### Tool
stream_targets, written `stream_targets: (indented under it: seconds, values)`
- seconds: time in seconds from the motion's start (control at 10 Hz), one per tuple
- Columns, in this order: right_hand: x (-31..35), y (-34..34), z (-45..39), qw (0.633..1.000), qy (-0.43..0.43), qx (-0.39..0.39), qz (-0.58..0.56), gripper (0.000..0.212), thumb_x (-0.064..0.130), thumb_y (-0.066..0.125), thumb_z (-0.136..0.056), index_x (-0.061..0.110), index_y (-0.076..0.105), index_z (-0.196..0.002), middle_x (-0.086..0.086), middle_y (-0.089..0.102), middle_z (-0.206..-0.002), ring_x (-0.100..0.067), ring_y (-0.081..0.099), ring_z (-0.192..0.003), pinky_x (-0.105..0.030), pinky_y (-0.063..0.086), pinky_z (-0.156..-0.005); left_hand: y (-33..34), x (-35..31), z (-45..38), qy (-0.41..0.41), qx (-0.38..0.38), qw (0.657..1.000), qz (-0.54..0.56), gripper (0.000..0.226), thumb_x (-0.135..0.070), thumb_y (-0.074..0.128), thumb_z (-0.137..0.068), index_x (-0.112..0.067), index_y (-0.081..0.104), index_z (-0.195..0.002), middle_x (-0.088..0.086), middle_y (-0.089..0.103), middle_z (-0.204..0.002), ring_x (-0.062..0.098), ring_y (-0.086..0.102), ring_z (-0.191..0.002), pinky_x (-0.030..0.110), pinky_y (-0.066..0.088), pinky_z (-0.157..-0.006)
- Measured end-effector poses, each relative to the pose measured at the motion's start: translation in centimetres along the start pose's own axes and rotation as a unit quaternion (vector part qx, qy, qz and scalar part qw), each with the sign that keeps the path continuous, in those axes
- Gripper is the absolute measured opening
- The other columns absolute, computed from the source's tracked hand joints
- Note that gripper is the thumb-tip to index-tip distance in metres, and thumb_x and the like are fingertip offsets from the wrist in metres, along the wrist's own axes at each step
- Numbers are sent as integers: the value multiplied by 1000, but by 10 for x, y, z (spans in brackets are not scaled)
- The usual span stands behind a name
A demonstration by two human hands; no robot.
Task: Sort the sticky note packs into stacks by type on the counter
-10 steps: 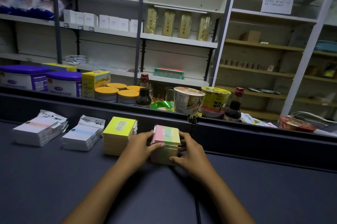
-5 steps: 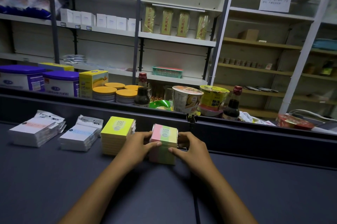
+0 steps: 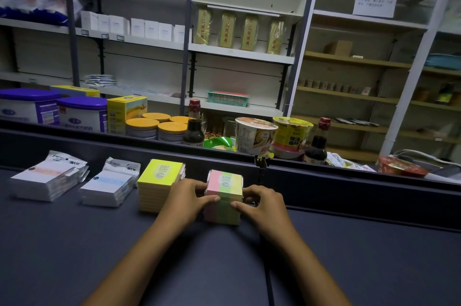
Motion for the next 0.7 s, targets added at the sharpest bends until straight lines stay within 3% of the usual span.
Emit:
stream_targets:
  seconds: [0.2,0.4,0.5,0.6,0.7]
  values:
    - [2,-4,2,1000,8,-12,-18,32,35,81,-79,21,76,-108,11,75,-95,9,65,-83,-6,47,-68,-3,-2,1,7,3,1000,14,29,-28,77,-81,-22,75,-109,-4,76,-104,-18,53,-73,3,44,-66]
    - [1,-4,1,1000,7,-8,-12,35,36,80,-80,20,76,-111,9,76,-96,6,66,-84,-6,48,-70,-3,-4,2,3,9,1000,17,27,-28,76,-83,-22,76,-109,-3,76,-102,-13,59,-78,9,47,-70]
    - [4,-7,4,1000,11,12,-11,38,42,77,-82,22,73,-113,9,74,-102,7,64,-89,-4,47,-70,-2,-6,4,-6,27,1000,9,29,-33,75,-83,-23,75,-111,-3,76,-102,-8,62,-81,11,49,-72]
    - [6,-13,9,999,25,3,-27,41,46,75,-82,22,68,-115,12,70,-103,6,62,-92,-4,46,-69,-6,-3,12,-34,-4,999,-28,37,-40,77,-80,-15,76,-107,-1,74,-104,2,64,-84,19,52,-78]
    - [10,-22,16,998,27,-46,-35,41,43,76,-82,22,64,-115,11,66,-105,3,61,-95,-9,48,-74,-15,5,26,-75,-41,993,-86,57,-49,78,-75,-9,71,-115,7,71,-114,20,66,-101,36,53,-89]
Point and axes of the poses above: each hand's wrist, its own z-axis away from the middle knuckle, its own y-axis out of the palm, x = y × z, the point moved 5 cm from there along -z, towards the middle knuckle
